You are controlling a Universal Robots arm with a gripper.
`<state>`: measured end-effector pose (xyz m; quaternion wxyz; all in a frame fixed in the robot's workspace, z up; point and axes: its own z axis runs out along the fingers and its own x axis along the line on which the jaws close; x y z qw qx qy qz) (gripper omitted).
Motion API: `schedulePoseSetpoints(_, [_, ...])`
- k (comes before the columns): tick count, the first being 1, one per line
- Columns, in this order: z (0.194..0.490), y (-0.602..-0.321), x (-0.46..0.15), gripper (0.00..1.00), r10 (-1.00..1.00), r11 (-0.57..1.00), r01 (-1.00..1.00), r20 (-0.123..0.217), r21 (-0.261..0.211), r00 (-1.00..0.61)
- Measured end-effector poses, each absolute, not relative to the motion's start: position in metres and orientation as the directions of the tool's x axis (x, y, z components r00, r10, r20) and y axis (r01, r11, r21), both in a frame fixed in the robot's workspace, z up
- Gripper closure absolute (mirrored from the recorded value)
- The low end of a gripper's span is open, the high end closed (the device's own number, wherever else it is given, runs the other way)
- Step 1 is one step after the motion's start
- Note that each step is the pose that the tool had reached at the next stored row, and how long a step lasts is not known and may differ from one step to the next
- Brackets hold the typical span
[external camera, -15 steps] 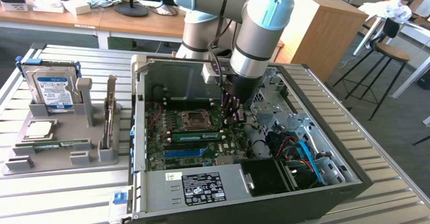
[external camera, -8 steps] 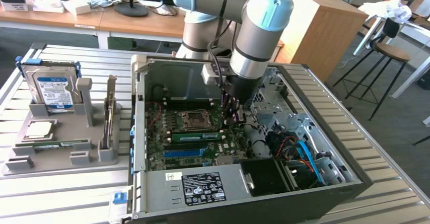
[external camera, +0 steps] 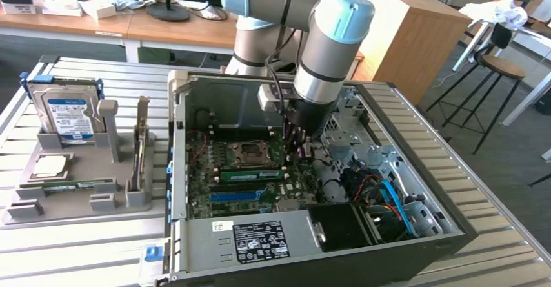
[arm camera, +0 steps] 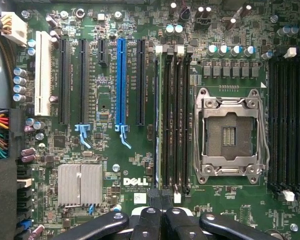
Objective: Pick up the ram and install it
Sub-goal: 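Press down the ram until it locks into place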
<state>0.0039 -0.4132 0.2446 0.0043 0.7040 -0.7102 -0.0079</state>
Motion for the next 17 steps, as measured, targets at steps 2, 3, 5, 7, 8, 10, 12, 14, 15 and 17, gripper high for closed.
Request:
schedulePoseSetpoints(2, [0.244, -0.4132, 0.0039, 0.9, -1.0, 0.009, -1.0, -0.005, 0.017, -0.009])
schedulePoseSetpoints(3, [0.244, -0.4132, 0.0039, 0.9, -1.0, 0.009, -1.0, -0.005, 0.017, -0.009])
schedulePoseSetpoints(5, [0.2439, -0.4132, 0.0039, 0.9, -1.0, 0.009, -1.0, -0.005, 0.017, -0.009])
schedulePoseSetpoints(7, [0.2435, -0.4131, 0.0039, 0.9, -1.0, 0.009, -1.0, -0.005, 0.017, -0.009])
schedulePoseSetpoints(8, [0.2433, -0.4131, 0.0039, 0.9, -1.0, 0.009, -1.0, -0.005, 0.017, -0.009])
schedulePoseSetpoints(10, [0.2433, -0.4132, 0.0039, 0.9, -1.0, 0.009, -1.0, -0.005, 0.017, -0.009])
schedulePoseSetpoints(12, [0.2431, -0.4132, 0.0039, 0.9, -1.0, 0.009, -1.0, -0.005, 0.017, -0.009])
schedulePoseSetpoints(14, [0.242, -0.4131, 0.004, 0.9, -1.0, 0.009, -1.0, -0.005, 0.017, -0.009])
schedulePoseSetpoints(15, [0.2414, -0.4131, 0.0039, 0.9, -1.0, 0.009, -1.0, -0.005, 0.017, -0.009])
schedulePoseSetpoints(17, [0.2401, -0.4131, 0.0039, 0.9, -1.0, 0.009, -1.0, -0.005, 0.017, -0.009])
